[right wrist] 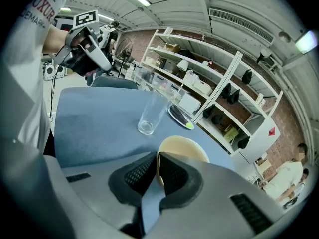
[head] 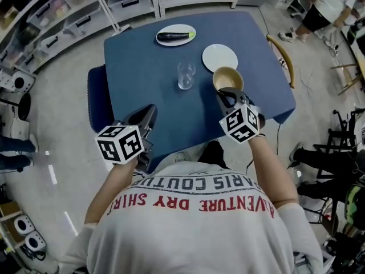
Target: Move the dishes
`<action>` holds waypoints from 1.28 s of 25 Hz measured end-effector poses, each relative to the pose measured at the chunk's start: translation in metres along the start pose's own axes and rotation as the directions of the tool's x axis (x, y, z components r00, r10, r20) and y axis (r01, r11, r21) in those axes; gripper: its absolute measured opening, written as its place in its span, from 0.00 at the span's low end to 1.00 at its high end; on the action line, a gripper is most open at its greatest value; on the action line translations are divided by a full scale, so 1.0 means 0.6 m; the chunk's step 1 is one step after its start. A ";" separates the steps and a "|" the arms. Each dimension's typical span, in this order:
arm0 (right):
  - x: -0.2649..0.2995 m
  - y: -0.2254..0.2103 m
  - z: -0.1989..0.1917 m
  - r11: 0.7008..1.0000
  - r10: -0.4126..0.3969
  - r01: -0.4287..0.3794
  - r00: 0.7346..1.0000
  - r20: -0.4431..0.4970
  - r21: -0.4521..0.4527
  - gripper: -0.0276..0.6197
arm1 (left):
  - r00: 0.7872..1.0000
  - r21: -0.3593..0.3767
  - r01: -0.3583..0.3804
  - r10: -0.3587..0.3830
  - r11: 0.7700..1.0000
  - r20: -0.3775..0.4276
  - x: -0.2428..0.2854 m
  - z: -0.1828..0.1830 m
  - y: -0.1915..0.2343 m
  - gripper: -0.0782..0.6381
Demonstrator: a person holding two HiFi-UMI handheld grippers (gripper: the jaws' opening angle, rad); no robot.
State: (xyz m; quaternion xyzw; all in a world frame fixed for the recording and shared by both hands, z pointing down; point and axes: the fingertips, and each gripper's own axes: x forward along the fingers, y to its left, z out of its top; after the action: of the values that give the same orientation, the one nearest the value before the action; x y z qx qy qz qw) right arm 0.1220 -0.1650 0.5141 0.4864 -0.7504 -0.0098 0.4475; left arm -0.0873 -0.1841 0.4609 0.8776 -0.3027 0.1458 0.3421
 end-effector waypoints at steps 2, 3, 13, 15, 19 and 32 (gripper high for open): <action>-0.003 0.016 -0.003 1.000 0.015 -0.015 1.000 -0.006 0.004 0.10 | 1.000 0.003 0.012 -0.012 1.000 -0.010 0.002 -0.005 0.000 0.15; -0.003 0.023 -0.004 1.000 0.023 -0.023 1.000 -0.009 0.004 0.10 | 1.000 0.004 0.017 -0.017 1.000 -0.014 0.003 -0.008 0.000 0.15; 0.010 0.067 -0.019 0.996 0.083 -0.082 0.996 -0.033 0.031 0.10 | 0.998 0.004 0.037 -0.037 0.999 -0.049 0.011 -0.032 -0.001 0.15; 0.011 0.074 -0.023 0.995 0.095 -0.095 0.995 -0.037 0.025 0.10 | 0.999 -0.003 0.029 -0.029 1.000 -0.040 0.007 -0.032 0.000 0.15; 0.011 0.080 -0.024 0.993 0.115 -0.114 0.993 -0.035 0.027 0.10 | 1.000 -0.004 0.001 -0.001 1.000 -0.018 0.000 -0.031 0.008 0.15; -0.077 0.053 0.021 0.901 0.201 -0.272 0.952 0.231 0.337 0.10 | 1.000 0.032 -0.030 0.030 0.999 -0.003 -0.030 -0.031 -0.072 0.15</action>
State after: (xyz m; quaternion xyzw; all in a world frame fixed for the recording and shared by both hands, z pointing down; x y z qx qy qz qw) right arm 0.0961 -0.1197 0.4903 0.4626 -0.8321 0.1378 0.2731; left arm -0.0746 -0.1382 0.4441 0.8781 -0.3126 0.1572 0.3264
